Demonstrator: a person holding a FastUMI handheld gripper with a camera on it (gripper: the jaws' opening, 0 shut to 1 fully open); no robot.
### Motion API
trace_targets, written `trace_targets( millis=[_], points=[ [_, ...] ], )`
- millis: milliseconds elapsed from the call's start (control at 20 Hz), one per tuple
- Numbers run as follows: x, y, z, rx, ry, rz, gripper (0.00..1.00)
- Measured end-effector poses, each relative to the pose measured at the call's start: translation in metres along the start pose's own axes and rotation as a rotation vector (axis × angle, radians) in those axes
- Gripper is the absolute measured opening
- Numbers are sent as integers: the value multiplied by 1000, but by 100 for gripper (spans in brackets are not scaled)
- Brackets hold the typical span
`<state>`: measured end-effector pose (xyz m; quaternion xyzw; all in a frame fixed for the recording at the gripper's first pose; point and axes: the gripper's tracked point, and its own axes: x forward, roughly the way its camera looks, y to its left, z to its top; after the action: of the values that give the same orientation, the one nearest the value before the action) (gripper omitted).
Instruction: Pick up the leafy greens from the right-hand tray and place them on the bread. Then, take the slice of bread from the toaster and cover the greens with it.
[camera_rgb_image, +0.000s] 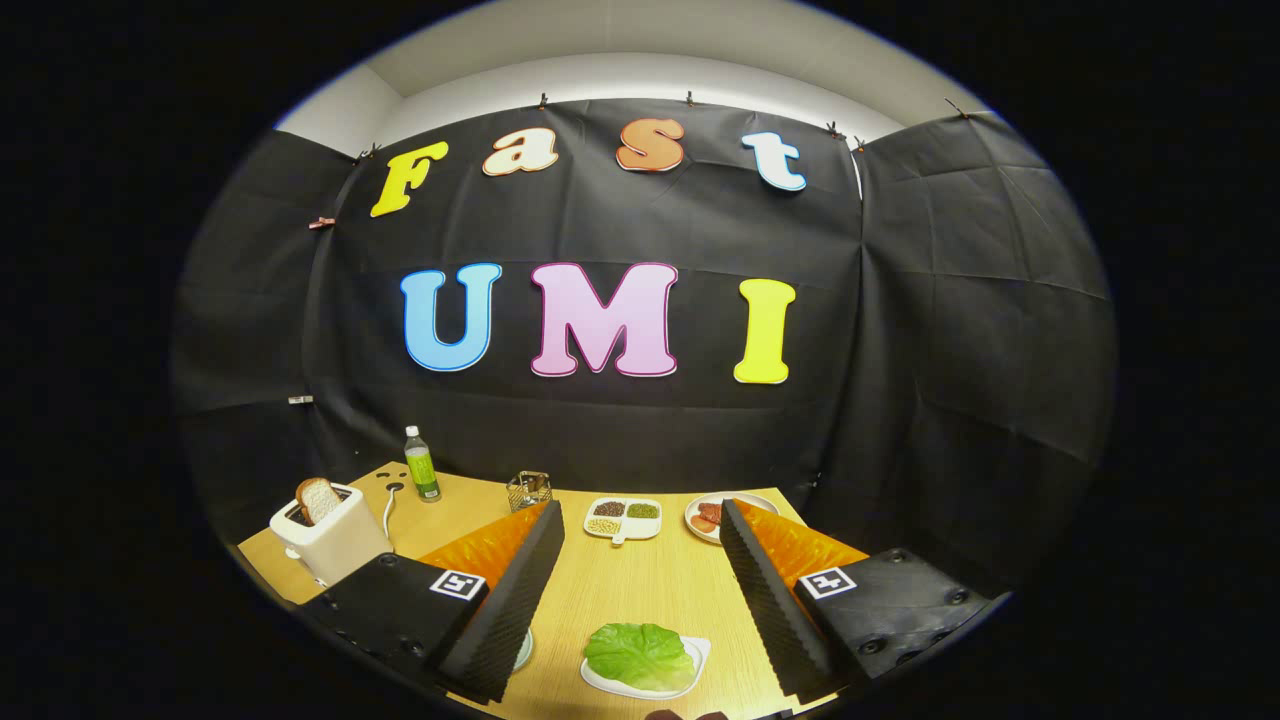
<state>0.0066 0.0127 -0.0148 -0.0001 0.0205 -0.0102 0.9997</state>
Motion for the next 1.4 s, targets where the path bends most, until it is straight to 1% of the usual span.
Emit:
trace_targets(
  millis=[600, 850, 1000, 1300, 1400],
  points=[
    [17, 7, -17, -24, 46, 38, 98],
    [26, 8, -36, -16, 93, 64, 97],
    [30, 5, -59, -15, 149, 72, 98],
    [29, 4, -136, -10, 358, 120, 98],
    [30, 3, -159, -23, 408, 140, 98]
  ],
)
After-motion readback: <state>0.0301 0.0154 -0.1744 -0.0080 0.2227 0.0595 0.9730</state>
